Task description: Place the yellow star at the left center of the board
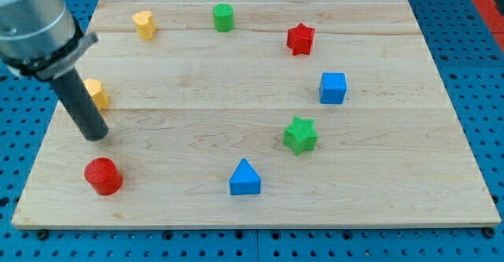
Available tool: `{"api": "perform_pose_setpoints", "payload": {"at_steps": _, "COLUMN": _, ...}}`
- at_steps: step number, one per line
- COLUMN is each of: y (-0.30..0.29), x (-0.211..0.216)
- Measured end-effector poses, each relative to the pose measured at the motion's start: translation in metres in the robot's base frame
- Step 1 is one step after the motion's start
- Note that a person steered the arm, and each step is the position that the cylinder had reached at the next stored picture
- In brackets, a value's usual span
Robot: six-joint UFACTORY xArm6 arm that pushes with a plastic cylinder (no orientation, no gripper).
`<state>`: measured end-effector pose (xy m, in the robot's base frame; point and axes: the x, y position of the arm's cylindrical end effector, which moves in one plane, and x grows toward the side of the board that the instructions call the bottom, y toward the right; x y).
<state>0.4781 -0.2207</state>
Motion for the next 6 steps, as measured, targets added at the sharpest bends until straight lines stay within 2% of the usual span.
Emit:
{"api": "perform_pose_setpoints", "payload": {"at_steps": 1, "y": -0.005, "x": -0.040}}
{"api": "perform_pose_setpoints", "payload": {"at_steps": 2, "y": -0.005, "x": -0.061}}
{"api": "perform_pose_setpoints", "payload": {"at_steps": 3, "y": 0.010, "x": -0.043}}
{"api": "perform_pose_setpoints", "payload": {"at_steps": 4, "y": 0.061, "x": -0.030}}
{"api": "perform_pose_setpoints", "payload": {"at_steps": 5, "y": 0.079, "x": 0.005}}
{"api": "perform_pose_setpoints", "payload": {"at_steps": 6, "y": 0.048, "x": 0.053}}
